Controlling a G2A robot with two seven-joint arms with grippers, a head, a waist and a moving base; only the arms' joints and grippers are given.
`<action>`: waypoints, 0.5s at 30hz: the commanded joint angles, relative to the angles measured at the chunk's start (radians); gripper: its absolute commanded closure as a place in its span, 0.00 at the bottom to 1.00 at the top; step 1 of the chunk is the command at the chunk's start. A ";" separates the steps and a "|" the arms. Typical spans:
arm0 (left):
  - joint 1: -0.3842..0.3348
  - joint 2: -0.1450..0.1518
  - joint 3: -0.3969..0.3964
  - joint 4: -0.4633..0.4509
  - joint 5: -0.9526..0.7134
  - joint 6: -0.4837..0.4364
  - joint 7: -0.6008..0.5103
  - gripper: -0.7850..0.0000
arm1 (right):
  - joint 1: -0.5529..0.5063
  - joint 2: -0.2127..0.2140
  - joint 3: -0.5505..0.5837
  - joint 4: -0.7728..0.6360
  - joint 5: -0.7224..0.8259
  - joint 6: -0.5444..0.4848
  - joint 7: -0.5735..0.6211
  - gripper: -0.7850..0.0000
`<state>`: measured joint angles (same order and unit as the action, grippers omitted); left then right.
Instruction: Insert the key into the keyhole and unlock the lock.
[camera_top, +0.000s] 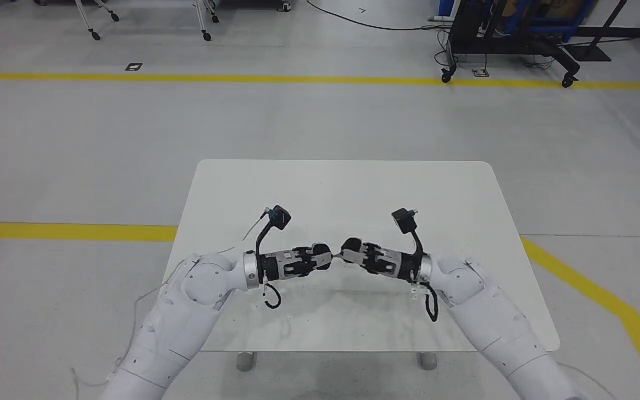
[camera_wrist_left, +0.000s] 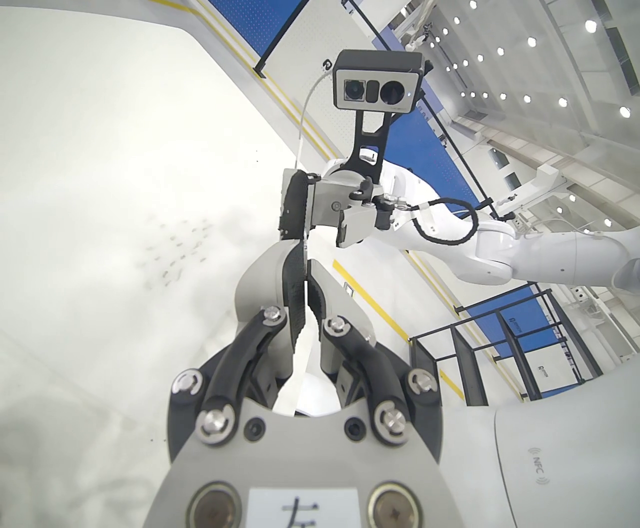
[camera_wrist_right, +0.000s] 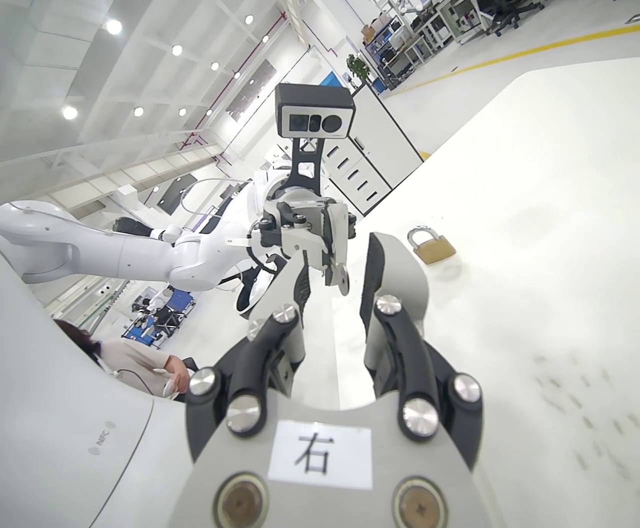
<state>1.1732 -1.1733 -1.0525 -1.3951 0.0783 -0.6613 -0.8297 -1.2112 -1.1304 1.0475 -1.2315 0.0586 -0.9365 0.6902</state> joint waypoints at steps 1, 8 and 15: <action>0.000 0.001 0.001 0.000 0.003 0.000 0.005 1.00 | 0.003 0.002 -0.001 0.002 0.005 0.006 0.015 0.75; 0.000 0.004 0.008 -0.002 0.008 0.004 0.016 1.00 | 0.005 0.005 -0.012 -0.002 0.006 0.014 0.029 0.84; -0.003 0.006 0.015 -0.002 0.010 0.006 0.024 1.00 | 0.007 0.007 -0.019 -0.002 0.013 0.012 0.027 1.00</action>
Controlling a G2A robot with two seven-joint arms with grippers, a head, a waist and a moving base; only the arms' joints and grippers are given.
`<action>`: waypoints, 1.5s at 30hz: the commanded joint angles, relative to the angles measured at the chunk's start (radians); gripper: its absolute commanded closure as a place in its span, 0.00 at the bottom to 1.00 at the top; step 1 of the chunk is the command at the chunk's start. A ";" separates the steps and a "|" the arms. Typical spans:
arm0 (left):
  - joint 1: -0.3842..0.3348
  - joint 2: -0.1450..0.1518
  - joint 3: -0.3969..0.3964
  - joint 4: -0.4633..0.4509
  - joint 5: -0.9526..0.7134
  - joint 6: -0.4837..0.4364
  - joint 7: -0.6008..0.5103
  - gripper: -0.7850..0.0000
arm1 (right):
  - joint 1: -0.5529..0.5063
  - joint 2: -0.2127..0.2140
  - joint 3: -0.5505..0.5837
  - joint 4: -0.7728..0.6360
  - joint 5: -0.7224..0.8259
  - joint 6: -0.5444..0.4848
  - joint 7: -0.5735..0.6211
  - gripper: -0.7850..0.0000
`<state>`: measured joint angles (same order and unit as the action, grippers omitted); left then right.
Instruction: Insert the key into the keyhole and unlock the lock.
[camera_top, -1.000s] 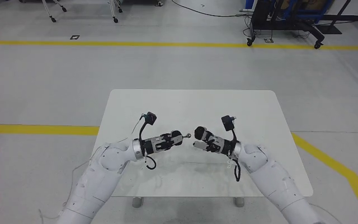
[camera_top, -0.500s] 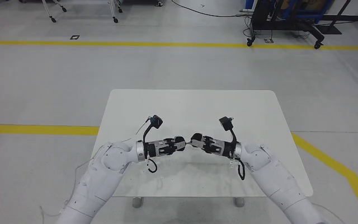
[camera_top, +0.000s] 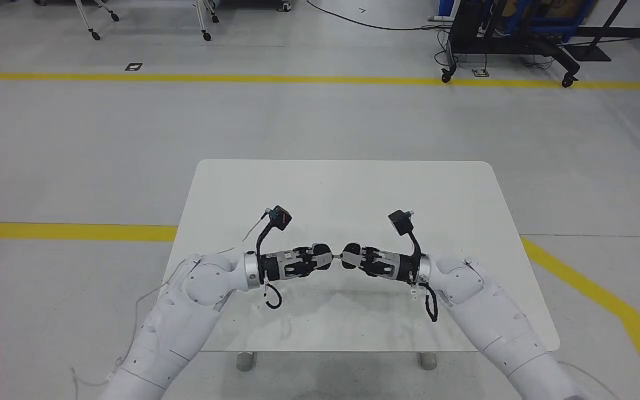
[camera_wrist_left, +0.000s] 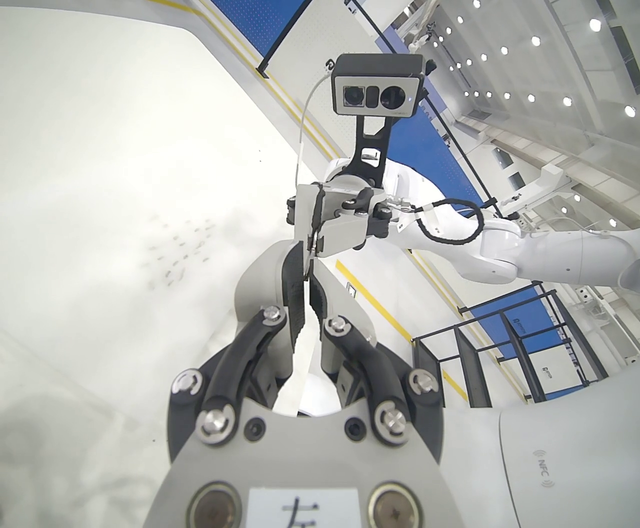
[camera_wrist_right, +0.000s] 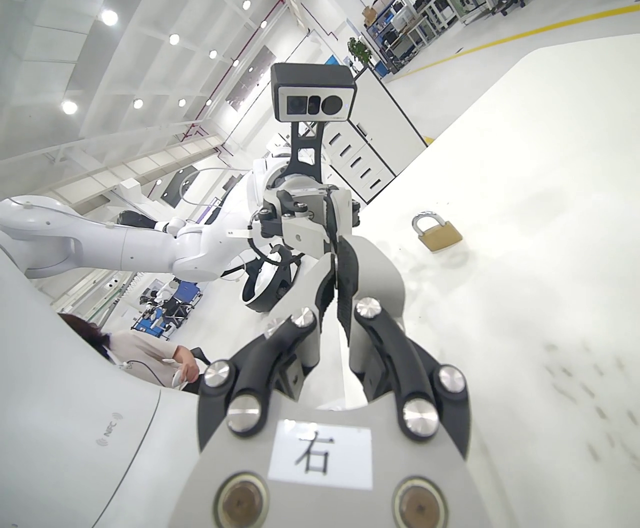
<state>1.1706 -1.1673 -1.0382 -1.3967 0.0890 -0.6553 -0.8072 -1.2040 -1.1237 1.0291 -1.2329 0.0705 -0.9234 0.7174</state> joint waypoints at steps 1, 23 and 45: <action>0.000 0.001 0.003 0.000 -0.002 0.001 0.000 1.00 | 0.000 0.001 0.000 0.000 0.000 -0.003 -0.001 1.00; 0.002 0.008 -0.028 -0.028 0.057 0.007 0.096 0.00 | -0.034 0.014 0.062 0.011 0.054 -0.089 -0.114 1.00; 0.141 0.087 -0.161 -0.266 0.754 0.233 -0.149 0.09 | -0.034 0.014 0.062 0.011 0.054 -0.089 -0.114 1.00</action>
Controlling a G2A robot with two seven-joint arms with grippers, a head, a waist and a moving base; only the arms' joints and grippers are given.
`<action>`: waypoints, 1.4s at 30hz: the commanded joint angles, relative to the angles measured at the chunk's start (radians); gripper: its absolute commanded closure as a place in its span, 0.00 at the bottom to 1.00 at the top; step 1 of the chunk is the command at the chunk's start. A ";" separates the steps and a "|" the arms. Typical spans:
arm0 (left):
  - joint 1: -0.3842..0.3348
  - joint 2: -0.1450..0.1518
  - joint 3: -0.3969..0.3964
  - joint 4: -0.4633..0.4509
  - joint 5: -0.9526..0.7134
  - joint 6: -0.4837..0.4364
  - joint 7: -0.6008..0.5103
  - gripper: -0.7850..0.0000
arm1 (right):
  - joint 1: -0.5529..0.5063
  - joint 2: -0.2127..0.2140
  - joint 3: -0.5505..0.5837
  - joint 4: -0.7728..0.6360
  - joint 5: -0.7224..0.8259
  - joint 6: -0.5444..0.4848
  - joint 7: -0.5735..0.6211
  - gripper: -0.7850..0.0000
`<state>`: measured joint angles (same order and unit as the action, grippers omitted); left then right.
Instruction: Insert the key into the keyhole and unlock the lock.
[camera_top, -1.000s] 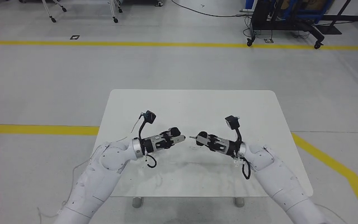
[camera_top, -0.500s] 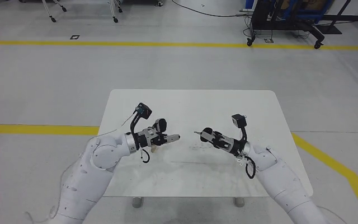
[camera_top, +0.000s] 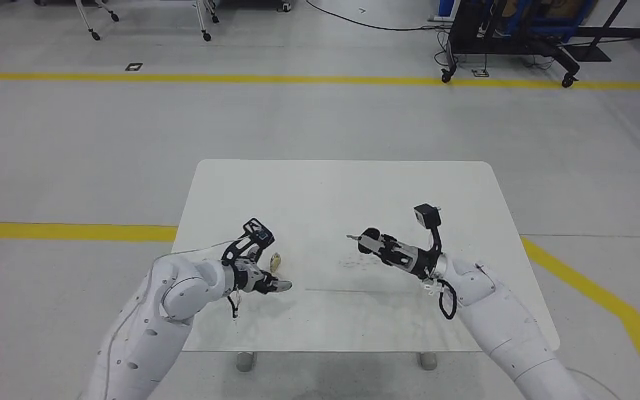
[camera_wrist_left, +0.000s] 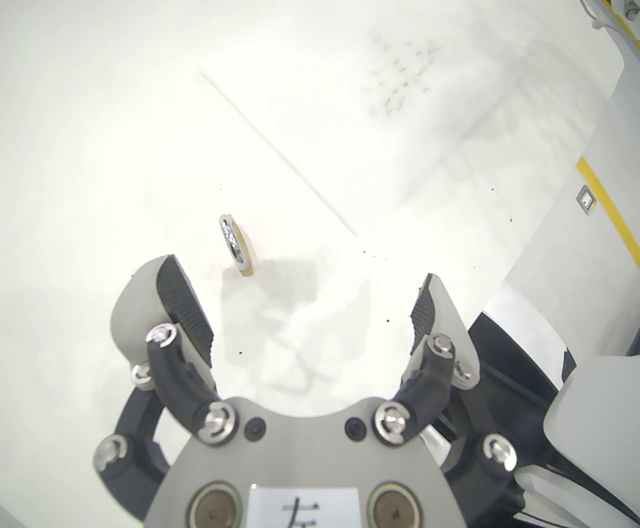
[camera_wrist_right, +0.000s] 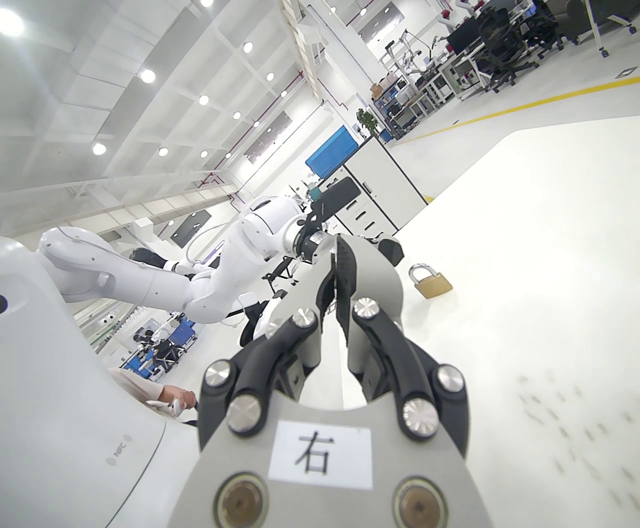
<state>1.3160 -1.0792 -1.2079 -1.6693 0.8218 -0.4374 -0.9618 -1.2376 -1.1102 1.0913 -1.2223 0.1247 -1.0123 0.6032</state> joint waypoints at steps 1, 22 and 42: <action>-0.007 -0.002 0.014 0.014 0.031 0.027 0.016 0.12 | 0.000 0.000 0.000 0.000 0.000 0.000 0.000 1.00; -0.083 -0.010 0.069 0.169 0.036 0.025 0.135 0.81 | 0.000 0.000 0.000 0.000 0.000 0.000 0.000 1.00; -0.082 -0.007 0.069 0.176 0.062 0.032 0.238 1.00 | 0.000 0.000 0.000 0.000 0.000 0.000 0.000 1.00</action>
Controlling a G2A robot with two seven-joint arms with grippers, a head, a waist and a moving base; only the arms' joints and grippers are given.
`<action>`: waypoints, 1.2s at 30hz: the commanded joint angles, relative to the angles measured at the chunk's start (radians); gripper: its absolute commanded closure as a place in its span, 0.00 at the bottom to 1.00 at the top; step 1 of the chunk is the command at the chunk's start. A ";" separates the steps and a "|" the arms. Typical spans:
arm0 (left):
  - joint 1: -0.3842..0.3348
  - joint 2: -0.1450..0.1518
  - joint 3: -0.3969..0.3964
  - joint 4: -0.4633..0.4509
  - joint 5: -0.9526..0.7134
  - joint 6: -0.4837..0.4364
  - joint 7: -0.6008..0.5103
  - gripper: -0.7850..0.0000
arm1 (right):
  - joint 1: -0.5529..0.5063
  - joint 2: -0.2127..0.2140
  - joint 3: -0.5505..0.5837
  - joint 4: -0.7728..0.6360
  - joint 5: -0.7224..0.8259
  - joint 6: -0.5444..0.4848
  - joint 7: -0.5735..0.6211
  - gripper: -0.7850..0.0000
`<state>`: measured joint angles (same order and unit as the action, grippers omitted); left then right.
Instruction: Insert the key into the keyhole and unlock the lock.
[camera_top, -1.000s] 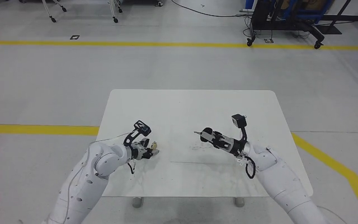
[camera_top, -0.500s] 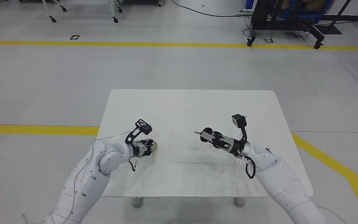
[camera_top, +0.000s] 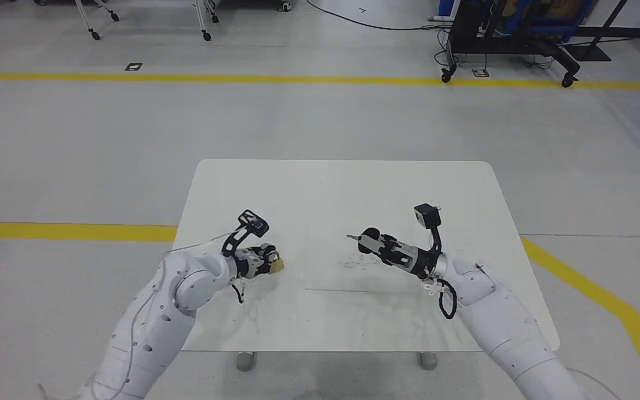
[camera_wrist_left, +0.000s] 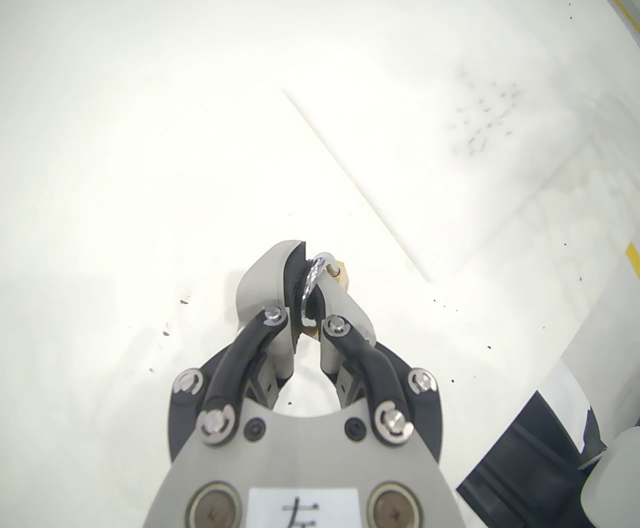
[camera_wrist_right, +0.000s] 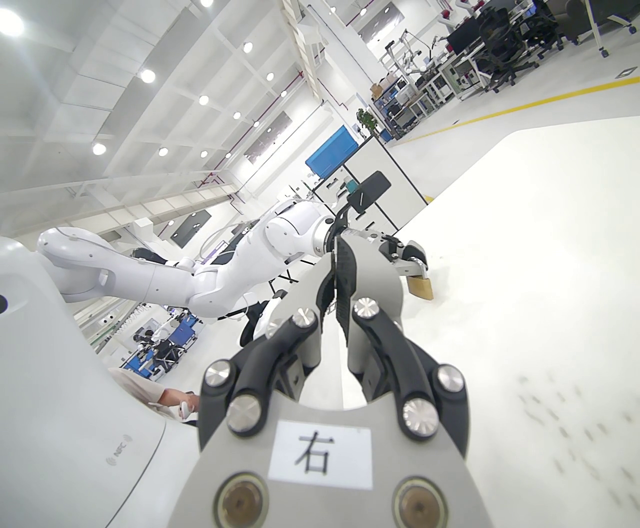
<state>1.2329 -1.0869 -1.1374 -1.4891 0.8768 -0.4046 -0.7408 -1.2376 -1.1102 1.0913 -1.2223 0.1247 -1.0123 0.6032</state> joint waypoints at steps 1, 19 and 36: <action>0.005 0.001 -0.006 -0.007 0.008 0.000 0.035 1.00 | 0.000 0.000 0.000 0.000 0.000 0.000 0.000 1.00; 0.013 -0.015 -0.040 0.045 -0.483 -0.146 0.194 1.00 | -0.011 -0.015 -0.016 -0.063 -0.084 0.109 -0.123 1.00; -0.217 -0.076 0.122 0.303 -1.055 -0.107 -0.053 1.00 | 0.001 -0.053 -0.078 -0.047 -0.104 0.106 -0.290 1.00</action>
<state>1.0168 -1.1630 -1.0151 -1.1858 -0.1757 -0.5113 -0.7934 -1.2363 -1.1632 1.0127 -1.2695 0.0205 -0.9062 0.3137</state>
